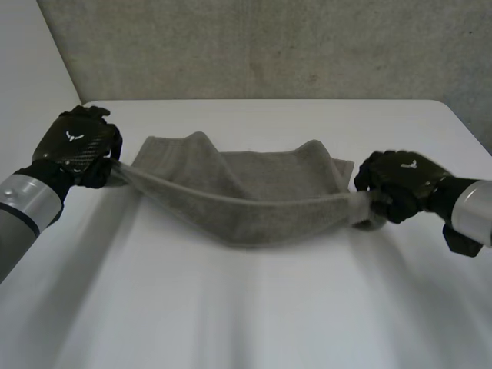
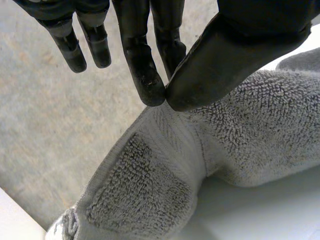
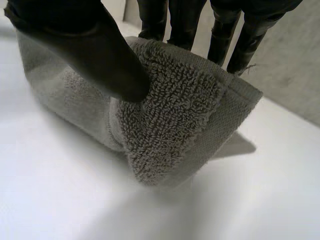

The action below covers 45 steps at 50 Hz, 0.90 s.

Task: Fold the towel.

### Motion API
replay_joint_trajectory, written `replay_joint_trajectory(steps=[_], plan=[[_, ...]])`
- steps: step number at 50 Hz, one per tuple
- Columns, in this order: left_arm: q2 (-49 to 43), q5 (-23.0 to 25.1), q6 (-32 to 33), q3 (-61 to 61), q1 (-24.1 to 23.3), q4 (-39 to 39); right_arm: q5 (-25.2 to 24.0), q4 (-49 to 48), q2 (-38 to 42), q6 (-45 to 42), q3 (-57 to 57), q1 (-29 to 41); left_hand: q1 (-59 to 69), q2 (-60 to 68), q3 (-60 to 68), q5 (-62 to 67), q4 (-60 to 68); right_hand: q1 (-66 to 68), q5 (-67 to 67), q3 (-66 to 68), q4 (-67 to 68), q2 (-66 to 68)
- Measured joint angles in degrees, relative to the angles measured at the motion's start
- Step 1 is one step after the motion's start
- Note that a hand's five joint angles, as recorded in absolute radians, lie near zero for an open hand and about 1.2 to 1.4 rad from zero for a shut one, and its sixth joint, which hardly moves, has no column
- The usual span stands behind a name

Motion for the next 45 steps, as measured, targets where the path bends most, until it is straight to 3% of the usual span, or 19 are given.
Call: replay_joint_trajectory(steps=[7,13,19,23,28,32,45], plan=[[-11.45,-0.15,-0.36,6.95,0.60,-0.43,5.25,0.37,9.57,-5.94,-9.30,3.06,0.00,0.08,0.00,0.00,0.00,0.00,0.00,0.00,0.00,0.01],[-21.33,-1.86,-0.24,22.65,-0.48,-2.38,12.43,-1.70,16.40,-6.88,-27.32,8.82,0.04,0.11,0.00,0.00,0.00,0.00,0.00,0.00,0.00,0.01],[-23.70,-6.82,-1.75,45.23,-3.35,-3.90,18.94,-14.67,16.89,-1.45,-46.51,12.10,0.04,0.11,0.00,0.00,0.00,0.01,0.00,0.00,0.00,0.02],[-21.21,-9.82,-4.48,56.01,-4.37,-2.72,22.64,-23.27,14.33,2.82,-50.94,12.38,0.05,0.11,0.00,-0.01,0.00,0.01,0.00,0.00,0.00,0.04],[-17.45,-11.06,-7.78,60.88,-4.49,0.87,23.75,-27.69,11.42,5.08,-48.03,12.10,0.05,0.11,0.00,0.10,0.00,0.01,0.37,0.00,0.00,0.04],[-15.55,-10.05,-8.77,57.38,-4.29,3.90,21.98,-28.25,8.79,5.06,-39.49,11.59,0.05,0.11,0.00,0.11,0.00,0.01,0.37,0.00,0.00,0.04],[-15.10,-0.76,-6.56,23.06,-0.14,14.30,9.87,-29.57,4.02,-1.74,-7.37,7.05,0.01,0.11,0.00,0.11,0.00,0.01,0.37,0.00,0.00,0.23]])
